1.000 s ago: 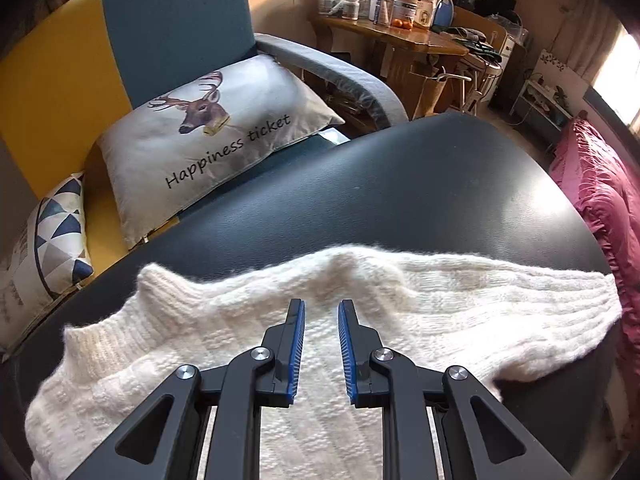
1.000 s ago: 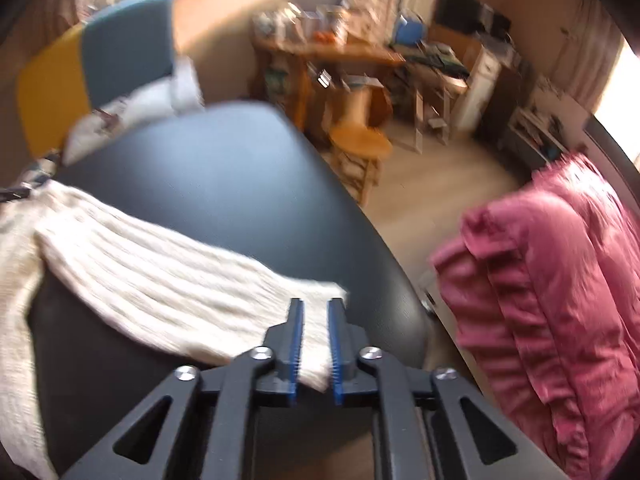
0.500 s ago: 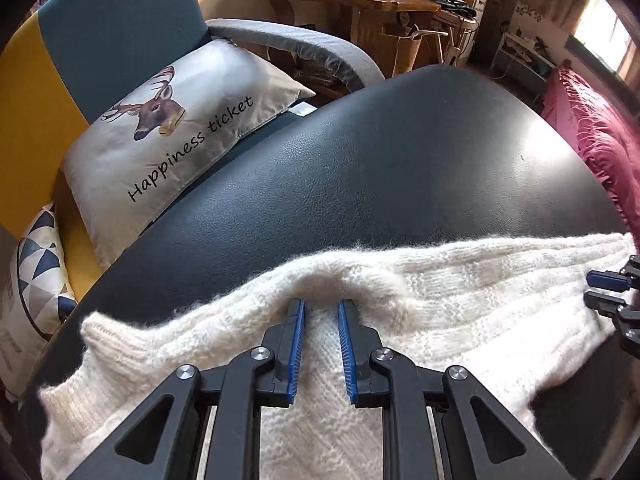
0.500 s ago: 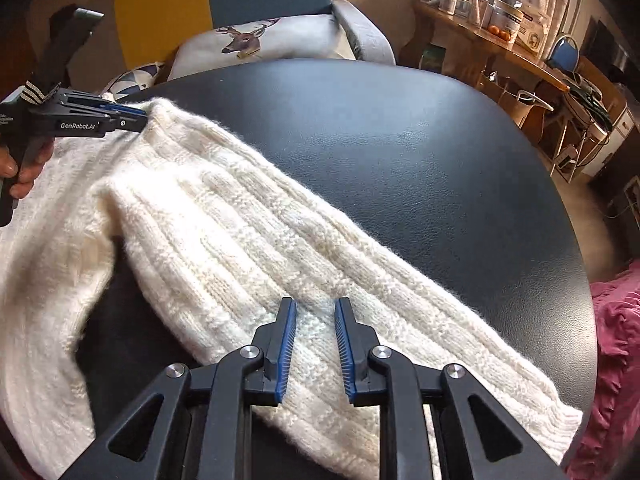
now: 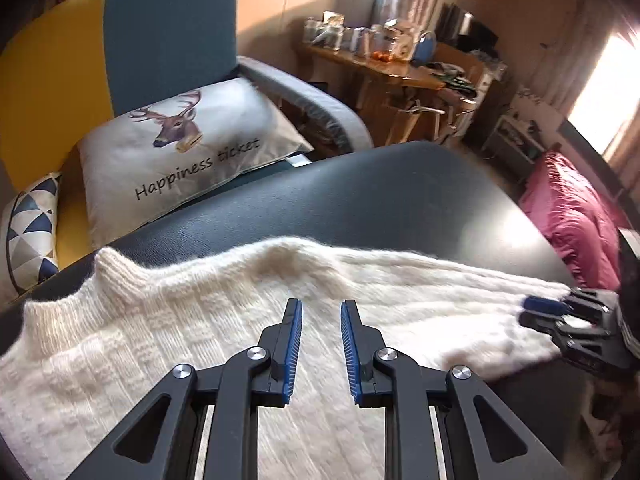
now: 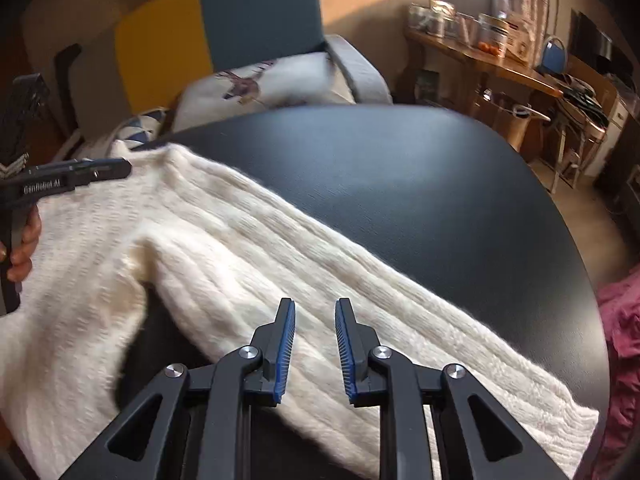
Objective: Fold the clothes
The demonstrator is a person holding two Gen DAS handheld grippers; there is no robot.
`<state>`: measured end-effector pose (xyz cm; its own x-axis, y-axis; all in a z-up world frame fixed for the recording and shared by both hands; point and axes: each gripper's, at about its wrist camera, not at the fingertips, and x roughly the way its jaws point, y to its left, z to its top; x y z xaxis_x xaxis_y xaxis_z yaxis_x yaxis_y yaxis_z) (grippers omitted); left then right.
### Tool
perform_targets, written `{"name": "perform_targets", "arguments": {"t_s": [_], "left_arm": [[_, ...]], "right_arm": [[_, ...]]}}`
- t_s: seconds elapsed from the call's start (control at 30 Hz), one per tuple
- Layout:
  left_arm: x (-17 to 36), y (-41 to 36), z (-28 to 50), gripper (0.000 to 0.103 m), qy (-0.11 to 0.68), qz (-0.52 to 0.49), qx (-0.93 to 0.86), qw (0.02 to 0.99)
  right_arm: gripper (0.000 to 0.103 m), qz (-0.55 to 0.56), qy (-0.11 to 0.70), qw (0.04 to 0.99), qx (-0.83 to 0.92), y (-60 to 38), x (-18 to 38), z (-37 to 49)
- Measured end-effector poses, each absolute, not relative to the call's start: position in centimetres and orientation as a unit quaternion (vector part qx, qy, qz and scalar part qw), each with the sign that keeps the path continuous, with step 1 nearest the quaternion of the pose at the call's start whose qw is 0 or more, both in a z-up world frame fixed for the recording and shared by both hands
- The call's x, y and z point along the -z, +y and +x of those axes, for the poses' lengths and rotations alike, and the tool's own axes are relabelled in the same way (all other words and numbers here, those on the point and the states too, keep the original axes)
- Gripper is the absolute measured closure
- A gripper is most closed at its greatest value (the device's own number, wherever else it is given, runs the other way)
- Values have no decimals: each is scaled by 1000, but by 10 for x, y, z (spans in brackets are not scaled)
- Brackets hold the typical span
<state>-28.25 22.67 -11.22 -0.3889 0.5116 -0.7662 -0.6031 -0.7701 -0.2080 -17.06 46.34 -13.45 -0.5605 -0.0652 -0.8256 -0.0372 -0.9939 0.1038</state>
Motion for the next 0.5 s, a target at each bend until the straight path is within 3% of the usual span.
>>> {"name": "perform_targets", "arguments": {"t_s": [0.2,0.37,0.5], "left_arm": [[115,233,-195,82,49,-447,-781,433],[150,248,-157,82,43,-500,-727,469],[175,236,-134,83,13,-523,-697,490]], "right_arm": [[83,487,-85,74,866,435,124,-222],[84,548,-76,19,833,441,160,-255],[85,527,-77,15,846,446,164,-257]]}}
